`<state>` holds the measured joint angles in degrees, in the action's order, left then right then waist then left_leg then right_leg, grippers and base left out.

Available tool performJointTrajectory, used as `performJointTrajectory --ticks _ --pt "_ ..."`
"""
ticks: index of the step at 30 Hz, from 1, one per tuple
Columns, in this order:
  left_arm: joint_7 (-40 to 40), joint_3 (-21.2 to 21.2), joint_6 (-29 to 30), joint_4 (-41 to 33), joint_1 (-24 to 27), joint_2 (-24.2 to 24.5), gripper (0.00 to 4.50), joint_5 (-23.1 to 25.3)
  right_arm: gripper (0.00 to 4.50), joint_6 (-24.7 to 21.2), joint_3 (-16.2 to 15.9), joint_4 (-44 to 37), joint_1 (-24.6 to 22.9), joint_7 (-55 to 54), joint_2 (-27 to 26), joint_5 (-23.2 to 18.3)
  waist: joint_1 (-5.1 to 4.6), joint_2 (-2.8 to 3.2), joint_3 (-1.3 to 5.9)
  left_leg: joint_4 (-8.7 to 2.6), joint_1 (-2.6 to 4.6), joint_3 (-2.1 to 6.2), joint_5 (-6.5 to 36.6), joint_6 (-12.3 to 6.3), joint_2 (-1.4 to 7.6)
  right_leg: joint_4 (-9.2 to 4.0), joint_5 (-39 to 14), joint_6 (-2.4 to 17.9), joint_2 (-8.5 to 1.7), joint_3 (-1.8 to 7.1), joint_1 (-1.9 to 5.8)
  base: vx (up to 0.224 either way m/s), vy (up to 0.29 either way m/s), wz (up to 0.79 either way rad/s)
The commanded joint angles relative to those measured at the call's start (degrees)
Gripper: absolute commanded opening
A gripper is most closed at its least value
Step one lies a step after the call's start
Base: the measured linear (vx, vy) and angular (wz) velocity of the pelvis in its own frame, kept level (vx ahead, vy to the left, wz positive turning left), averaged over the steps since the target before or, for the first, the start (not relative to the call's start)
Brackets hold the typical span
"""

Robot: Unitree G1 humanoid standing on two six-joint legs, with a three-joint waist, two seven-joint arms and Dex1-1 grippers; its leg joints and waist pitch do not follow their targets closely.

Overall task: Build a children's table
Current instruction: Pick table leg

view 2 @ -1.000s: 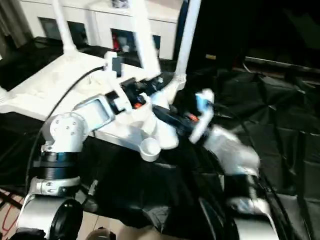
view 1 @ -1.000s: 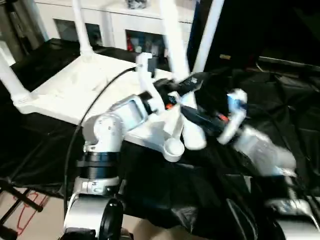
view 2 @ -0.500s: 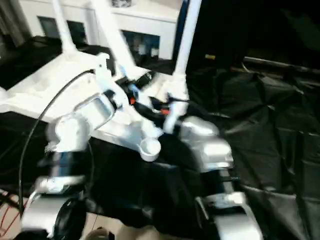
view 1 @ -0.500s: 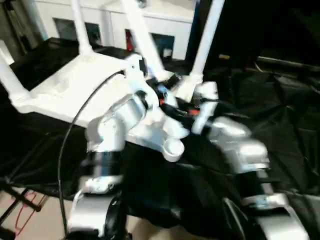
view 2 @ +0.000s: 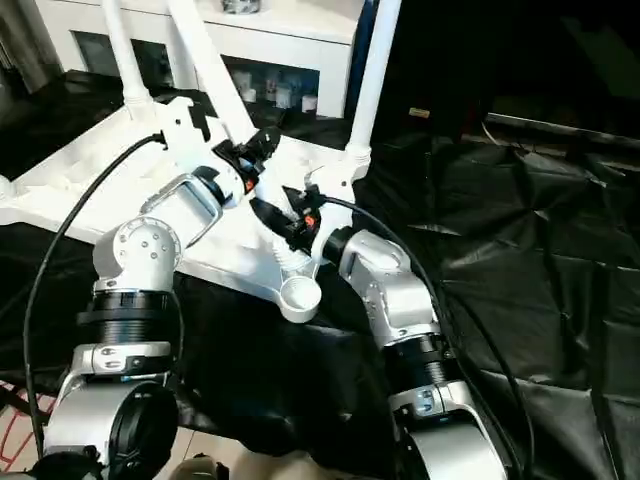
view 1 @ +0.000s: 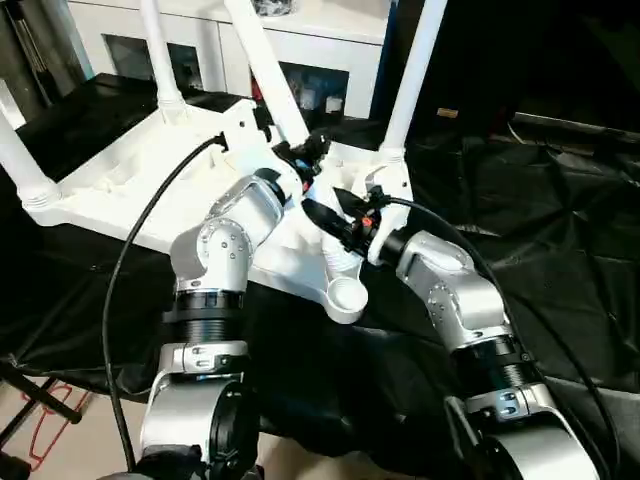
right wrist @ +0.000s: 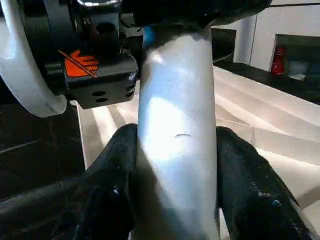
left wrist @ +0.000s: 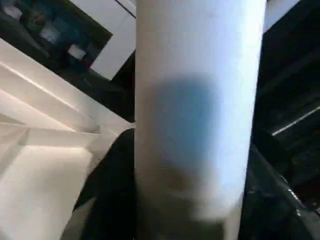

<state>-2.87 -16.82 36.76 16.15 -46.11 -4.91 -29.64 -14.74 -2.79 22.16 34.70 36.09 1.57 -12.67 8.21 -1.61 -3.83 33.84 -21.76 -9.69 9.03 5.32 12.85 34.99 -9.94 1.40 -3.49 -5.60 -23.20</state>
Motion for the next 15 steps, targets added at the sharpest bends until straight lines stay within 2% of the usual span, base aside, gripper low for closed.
performJointTrajectory --ticks 1,2,3,4,5,6,9,10,11,12,14,15 --pt "-1.5 1.4 -0.4 0.7 -0.6 1.2 2.02 0.8 1.86 0.3 0.8 -2.2 0.9 1.1 1.1 -1.3 -0.04 0.45 4.66 -3.65 0.91 0.09 10.3 -0.14 0.47 -4.15 -10.5 7.2 -4.52 3.09 3.46 0.0 0.0 0.0" --pt "-3.4 2.5 -0.8 0.5 -0.6 2.2 2.02 1.3 1.86 -1.3 1.3 -2.8 0.9 2.3 1.6 -2.6 -0.04 0.41 4.71 -3.65 0.97 0.1 10.4 -0.1 0.54 -4.13 -10.4 7.1 -4.52 3.11 3.45 0.0 0.0 0.0" --pt "-4.7 3.3 -1.1 0.4 -0.5 2.8 1.99 1.7 2.42 -2.4 1.7 -3.3 0.9 3.1 1.9 -3.6 -0.02 0.32 4.71 -3.65 0.98 0.1 10.2 -0.33 0.51 -4.06 -10.2 7.0 -4.45 3.12 3.52 0.0 0.0 0.0" --pt "-6.2 3.9 -1.0 0.1 -0.5 3.4 1.99 1.6 2.42 -3.7 2.1 -3.6 0.8 4.1 2.4 -4.7 0.07 0.35 4.69 -3.67 1.01 0.11 10.0 -0.32 0.55 -4.09 -10.0 7.1 -4.46 3.14 3.45 0.0 0.0 0.0" --pt "-10.4 5.4 -0.7 -0.6 -0.4 5.0 1.95 1.1 2.56 -7.5 3.0 -4.6 0.8 7.1 3.9 -7.5 -0.05 0.58 4.69 -3.69 0.98 0.11 10.2 -0.26 0.52 -4.11 -9.5 7.3 -4.39 3.13 3.51 0.0 0.0 0.0" --pt "-11.3 5.6 -0.5 -0.7 -0.3 5.3 1.95 0.9 2.56 -8.4 3.0 -4.9 0.8 7.9 4.3 -8.1 0.01 0.64 4.77 -3.69 1.1 0.16 10.3 -0.5 0.49 -4.04 -9.3 7.4 -4.31 3.08 3.64 0.0 0.0 0.0" --pt "-20.7 8.3 1.7 -2.5 -0.1 9.1 1.88 -1.2 2.87 -17.5 2.1 -7.7 0.0 19.0 10.6 -13.5 0.17 0.64 4.8 -3.55 1.09 0.12 9.7 -1.13 0.5 -3.85 -7.6 7.9 -4.13 3.09 3.91 0.0 0.0 0.0" --pt "-21.2 8.4 2.0 -2.6 0.0 9.3 1.88 -1.4 2.87 -18.1 2.1 -7.8 0.0 19.6 10.9 -13.9 0.23 0.7 4.77 -3.52 0.86 0.12 9.2 -1.07 0.66 -3.7 -6.8 8.4 -4.4 3.16 3.83 0.0 0.0 0.0" --pt "-24.2 8.7 3.7 -3.3 -0.1 10.3 1.88 -3.3 2.87 -21.3 2.0 -8.2 0.0 22.5 12.7 -16.1 0.17 0.28 4.75 -3.47 0.89 0.05 9.1 -0.95 0.51 -3.75 -7.0 8.5 -4.28 3.07 3.99 0.0 0.0 0.0" --pt "-26.6 8.9 5.0 -3.8 -0.1 11.1 1.88 -4.8 2.87 -22.4 2.0 -8.2 0.1 24.0 13.7 -16.9 0.25 0.33 4.82 -3.36 0.89 -0.02 8.9 -1.07 0.48 -3.64 -7.3 9.3 -4.45 3.1 3.9 0.0 0.0 0.0" --pt "-28.3 9.1 5.7 -4.0 -0.2 11.7 1.88 -5.7 2.87 -23.1 1.9 -8.2 0.2 24.8 14.3 -17.3 0.29 0.32 4.86 -3.3 0.82 -0.06 8.7 -1.02 0.49 -3.63 -8.2 9.9 -4.58 3.03 3.86 0.0 0.0 0.0" --pt "-30.4 9.1 6.4 -4.4 -0.4 12.2 1.88 -6.9 2.87 -24.0 2.1 -7.8 0.5 25.7 14.8 -18.0 0.21 0.02 4.77 -3.34 0.82 -0.1 8.9 -0.86 0.53 -3.81 -9.0 9.9 -4.56 2.99 3.78 0.0 0.0 0.0"
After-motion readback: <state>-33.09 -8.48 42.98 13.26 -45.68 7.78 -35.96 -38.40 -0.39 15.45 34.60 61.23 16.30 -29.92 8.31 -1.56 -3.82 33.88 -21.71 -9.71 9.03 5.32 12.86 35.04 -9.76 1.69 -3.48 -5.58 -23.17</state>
